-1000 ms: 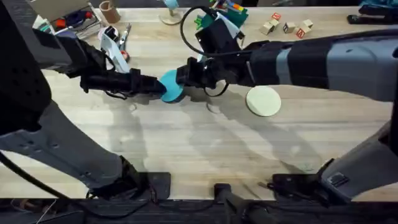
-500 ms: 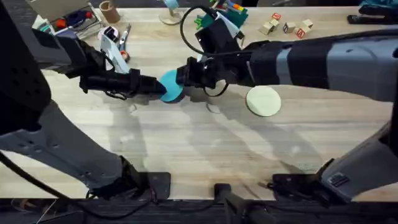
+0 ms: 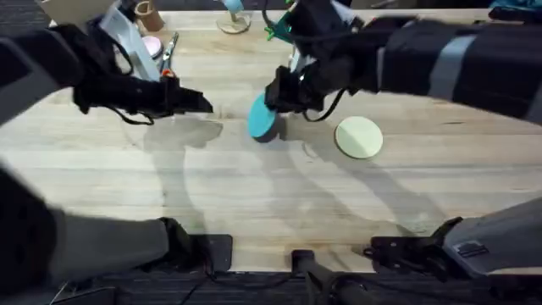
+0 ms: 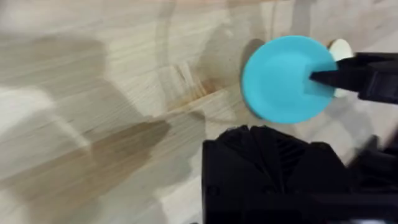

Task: Pick up the plates from the table one by one and place each into a slot on the dish rack.

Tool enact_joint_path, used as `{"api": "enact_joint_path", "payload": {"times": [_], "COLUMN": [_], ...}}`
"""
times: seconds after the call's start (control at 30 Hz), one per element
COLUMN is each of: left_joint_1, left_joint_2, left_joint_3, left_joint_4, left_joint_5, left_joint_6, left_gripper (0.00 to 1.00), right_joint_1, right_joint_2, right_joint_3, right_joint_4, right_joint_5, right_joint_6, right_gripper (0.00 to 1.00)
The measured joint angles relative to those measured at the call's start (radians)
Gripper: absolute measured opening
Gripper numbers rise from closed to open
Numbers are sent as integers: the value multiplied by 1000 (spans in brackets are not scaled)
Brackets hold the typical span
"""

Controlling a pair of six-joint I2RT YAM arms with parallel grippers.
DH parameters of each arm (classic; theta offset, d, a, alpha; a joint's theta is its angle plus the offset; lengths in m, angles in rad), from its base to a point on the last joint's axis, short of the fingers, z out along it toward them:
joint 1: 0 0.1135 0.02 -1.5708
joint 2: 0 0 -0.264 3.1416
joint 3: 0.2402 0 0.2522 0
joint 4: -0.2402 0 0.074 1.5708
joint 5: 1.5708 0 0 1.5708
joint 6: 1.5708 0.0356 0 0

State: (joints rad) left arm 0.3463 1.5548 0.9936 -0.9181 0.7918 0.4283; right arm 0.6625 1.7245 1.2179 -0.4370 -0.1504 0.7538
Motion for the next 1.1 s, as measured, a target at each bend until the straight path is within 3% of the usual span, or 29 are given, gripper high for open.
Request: {"api": "enact_joint_path", "payload": {"times": [0.1, 0.27, 0.57, 0.73, 0.9, 0.97, 1.1], "left_joint_1": [-28, -116, -296, -363, -388, -388, -388], "left_joint_2": [-118, -295, -523, -604, -633, -633, -633], "left_joint_3": [1, 1, 11, 24, 30, 31, 31], "left_joint_4": [3, 8, 17, 39, 66, 68, 68], "left_joint_5": [-87, -233, -437, -503, -525, -528, -531], "left_joint_6": [-56, -136, -178, -182, -182, -183, -183], "left_gripper": [41, 41, 41, 40, 46, 249, 876], "right_joint_1": [-3, -3, -4, -4, -4, -4, -7], "right_joint_2": [-3, -3, -3, -3, -3, -3, -3], "right_joint_3": [83, 230, 436, 524, 596, 613, 621], "right_joint_4": [-141, -311, -486, -548, -564, -564, -567], "right_joint_5": [69, 181, 373, 458, 525, 550, 588], "right_joint_6": [-43, -99, -145, -160, -178, -185, -202], "right_gripper": [30, 30, 30, 30, 30, 29, 30]}}
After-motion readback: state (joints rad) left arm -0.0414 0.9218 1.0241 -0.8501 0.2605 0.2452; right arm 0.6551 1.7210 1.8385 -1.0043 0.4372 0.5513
